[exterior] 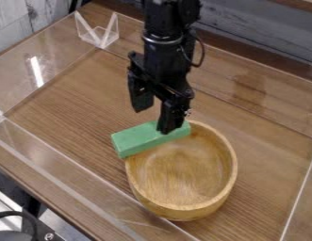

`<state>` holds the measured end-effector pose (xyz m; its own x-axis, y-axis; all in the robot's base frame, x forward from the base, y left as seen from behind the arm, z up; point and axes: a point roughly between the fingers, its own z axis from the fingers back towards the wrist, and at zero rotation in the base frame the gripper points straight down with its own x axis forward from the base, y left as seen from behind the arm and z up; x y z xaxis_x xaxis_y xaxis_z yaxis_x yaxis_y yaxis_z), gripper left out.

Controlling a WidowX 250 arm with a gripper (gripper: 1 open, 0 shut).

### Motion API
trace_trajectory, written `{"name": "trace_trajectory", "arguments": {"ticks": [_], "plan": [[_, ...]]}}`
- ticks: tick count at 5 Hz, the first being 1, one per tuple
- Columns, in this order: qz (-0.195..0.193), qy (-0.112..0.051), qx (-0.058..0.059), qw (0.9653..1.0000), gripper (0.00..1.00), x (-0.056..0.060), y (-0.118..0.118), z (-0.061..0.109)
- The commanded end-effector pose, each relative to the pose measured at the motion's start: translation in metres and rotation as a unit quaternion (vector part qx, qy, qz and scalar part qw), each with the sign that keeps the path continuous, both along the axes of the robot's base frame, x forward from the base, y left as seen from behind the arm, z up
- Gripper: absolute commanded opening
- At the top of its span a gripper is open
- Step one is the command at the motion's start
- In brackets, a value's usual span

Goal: Put the green block in the brown bowl

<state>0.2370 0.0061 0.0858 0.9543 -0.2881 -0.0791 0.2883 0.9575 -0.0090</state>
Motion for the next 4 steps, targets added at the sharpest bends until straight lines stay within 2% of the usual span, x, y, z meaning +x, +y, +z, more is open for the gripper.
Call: {"name": "trace_trajectory", "arguments": {"ticks": [1, 3, 4], "plan": [[-0.005, -0.031, 0.001, 0.9995, 1.00, 0.002, 0.005, 0.008], [-0.019, -0.047, 0.000, 0.9987, 1.00, -0.003, 0.008, -0.003], [-0.037, -0.053, -0.003, 0.9979, 1.00, -0.006, 0.003, -0.004]]}}
